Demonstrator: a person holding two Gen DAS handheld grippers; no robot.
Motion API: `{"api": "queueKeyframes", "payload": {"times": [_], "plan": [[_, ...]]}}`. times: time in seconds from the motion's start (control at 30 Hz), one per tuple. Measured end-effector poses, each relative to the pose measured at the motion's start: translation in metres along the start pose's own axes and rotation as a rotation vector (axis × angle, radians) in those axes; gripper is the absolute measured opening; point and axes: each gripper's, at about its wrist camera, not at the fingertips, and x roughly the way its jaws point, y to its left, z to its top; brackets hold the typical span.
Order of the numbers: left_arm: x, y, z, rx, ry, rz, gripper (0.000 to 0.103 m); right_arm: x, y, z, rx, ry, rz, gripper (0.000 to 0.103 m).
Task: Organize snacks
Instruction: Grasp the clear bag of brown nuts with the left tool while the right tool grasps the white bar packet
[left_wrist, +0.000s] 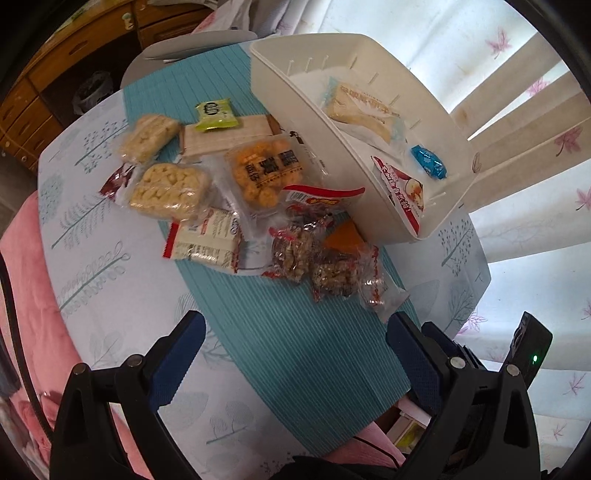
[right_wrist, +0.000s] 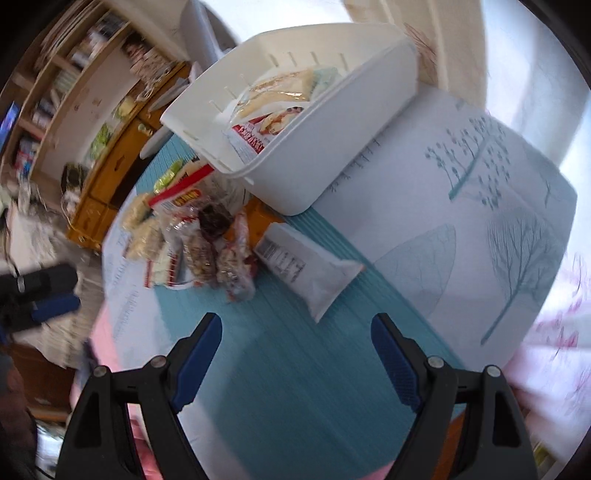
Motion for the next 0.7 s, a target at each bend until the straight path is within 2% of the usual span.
{"api": "queueKeyframes", "payload": {"times": [0.13, 0.3, 0.53, 0.7], "plan": [[0.026, -0.009, 0.013, 0.052, 0.000, 0.022, 0.098, 0.013, 0.009, -0.002, -0.177, -0.042, -0.065, 0.084], [0.053, -0.010, 0.030, 0.036, 0.003, 0.029, 0.098, 0.027, 0.019, -0.004, -0.402, -0.084, -0.116, 0.084], [0.084, -0.010, 0.048, 0.001, 0.040, 0.038, 0.098, 0.041, 0.027, 0.000, -0.516, -0.078, -0.108, 0.083], [0.103, -0.010, 0.055, -0.028, 0.075, 0.037, 0.091, 0.051, 0.030, 0.012, -0.558, -0.070, -0.092, 0.078]]}}
